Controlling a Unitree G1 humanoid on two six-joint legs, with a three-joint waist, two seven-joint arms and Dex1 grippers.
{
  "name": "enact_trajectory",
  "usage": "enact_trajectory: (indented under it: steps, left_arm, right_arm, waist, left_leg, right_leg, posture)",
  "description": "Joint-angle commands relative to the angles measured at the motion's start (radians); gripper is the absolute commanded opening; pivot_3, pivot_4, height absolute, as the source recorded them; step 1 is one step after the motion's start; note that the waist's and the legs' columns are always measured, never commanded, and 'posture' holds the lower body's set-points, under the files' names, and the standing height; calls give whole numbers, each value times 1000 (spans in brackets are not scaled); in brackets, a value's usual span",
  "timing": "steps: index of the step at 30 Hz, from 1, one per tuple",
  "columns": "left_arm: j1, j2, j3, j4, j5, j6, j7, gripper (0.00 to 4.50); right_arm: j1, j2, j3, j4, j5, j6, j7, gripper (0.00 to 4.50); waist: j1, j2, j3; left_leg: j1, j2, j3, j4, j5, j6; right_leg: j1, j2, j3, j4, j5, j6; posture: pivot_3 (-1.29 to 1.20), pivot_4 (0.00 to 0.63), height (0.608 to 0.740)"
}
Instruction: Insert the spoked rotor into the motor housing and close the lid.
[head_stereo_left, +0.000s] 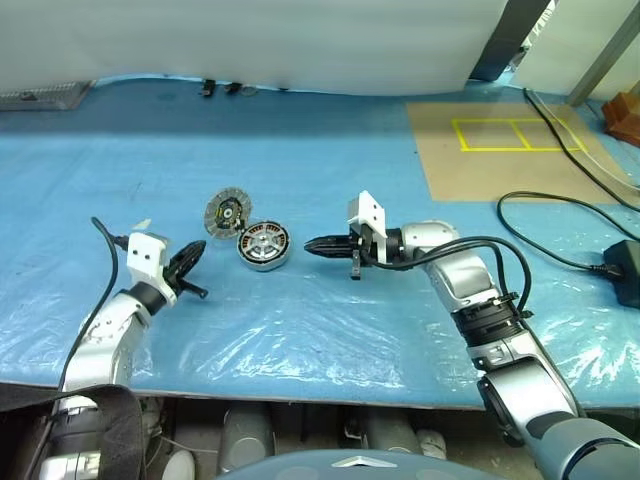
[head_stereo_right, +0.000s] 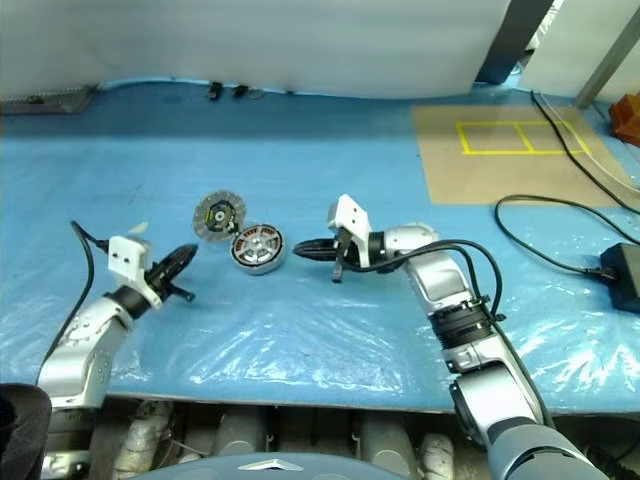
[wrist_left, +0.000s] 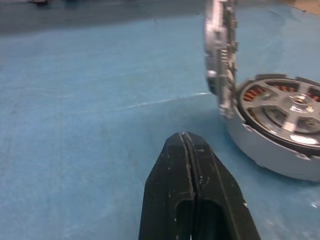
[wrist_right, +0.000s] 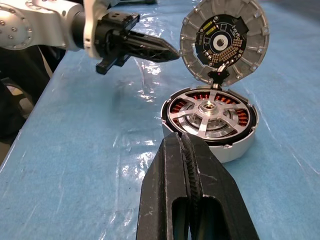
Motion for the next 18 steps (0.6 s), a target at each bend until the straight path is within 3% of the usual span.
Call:
enact_trajectory:
  steps: [1,9,18]
  left_arm:
    - [-99,11,7,76,6,-57,-14,23]
    - [-306,-31,-41,202,-37,-49,-127,23]
    - [-320,-10,-133,111,-65,48,-285,23]
  right_arm:
    - [9,4,-1,-53,16,-4,-11,0]
    - [23,15,-1,-77,20,10,-43,0]
    - [40,-5,-18,-92,34,37,-54,0]
  waist:
    - [2,0,0]
    - [2,0,0]
    - [3,0,0]
  left_leg:
    - [0,0,0,1,0,0]
    - [0,0,0,3,2,-4]
    - [-1,0,0,3,2,-4]
  right_leg:
    - [0,0,0,1,0,0]
    - [0,-1,0,5,0,0]
    - [0,-1,0,5,0,0]
  posture:
    - [0,150,740]
    - [0,150,740]
    - [0,150,740]
